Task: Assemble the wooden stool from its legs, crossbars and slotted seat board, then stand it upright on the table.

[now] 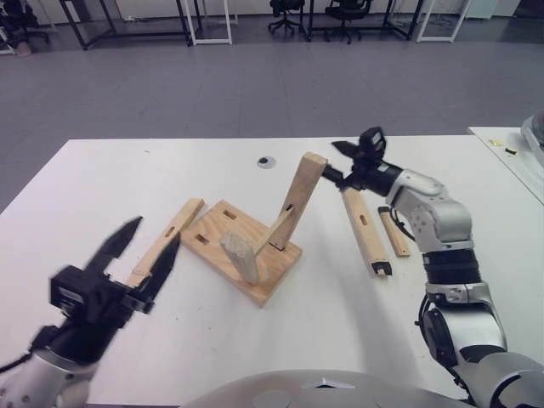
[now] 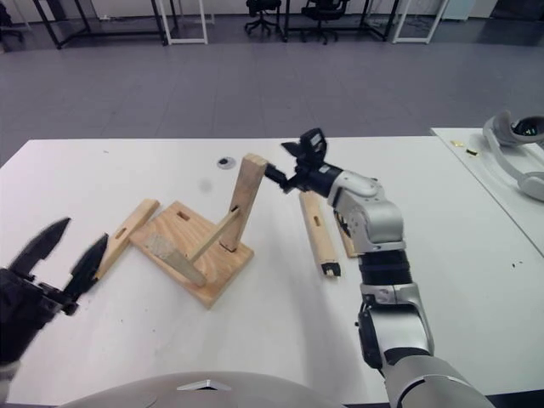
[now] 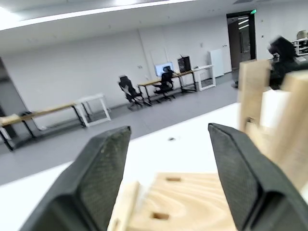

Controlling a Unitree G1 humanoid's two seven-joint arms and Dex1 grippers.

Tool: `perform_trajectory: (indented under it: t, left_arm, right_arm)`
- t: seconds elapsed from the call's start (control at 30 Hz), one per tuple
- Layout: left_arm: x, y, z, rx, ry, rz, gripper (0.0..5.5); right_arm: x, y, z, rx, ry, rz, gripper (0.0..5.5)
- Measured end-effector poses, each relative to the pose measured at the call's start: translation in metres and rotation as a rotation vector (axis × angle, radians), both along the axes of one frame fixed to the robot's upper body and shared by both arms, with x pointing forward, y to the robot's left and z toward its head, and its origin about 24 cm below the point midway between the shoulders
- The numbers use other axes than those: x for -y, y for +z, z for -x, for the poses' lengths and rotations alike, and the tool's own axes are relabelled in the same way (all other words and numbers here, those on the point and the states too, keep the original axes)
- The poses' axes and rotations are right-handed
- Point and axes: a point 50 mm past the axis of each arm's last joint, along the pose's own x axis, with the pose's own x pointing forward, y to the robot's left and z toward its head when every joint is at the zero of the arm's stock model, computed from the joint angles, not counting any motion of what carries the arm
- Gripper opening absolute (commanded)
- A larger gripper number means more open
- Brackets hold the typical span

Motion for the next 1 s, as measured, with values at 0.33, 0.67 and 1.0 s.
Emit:
perform_trajectory:
  t: [0.33, 0.67, 1.0]
  left_arm:
    - [0.033, 0.002, 0.035, 0.016, -0.152, 0.083, 2.94]
    - [0.044, -0.006, 0.044, 0.058, -0.13, 0.084, 2.94]
    - [0.049, -0.022, 0.068, 0.002, -0.097, 0.02, 2.94]
  right_arm:
    - [-0.019, 0.01, 0.002, 0.035, 0.054, 0.036, 4.65]
    - [-0.045, 0.0, 0.052, -0.131, 0.33, -0.033, 4.65]
    - [-0.057, -0.002, 0.049, -0.098, 0.279, -0.052, 4.65]
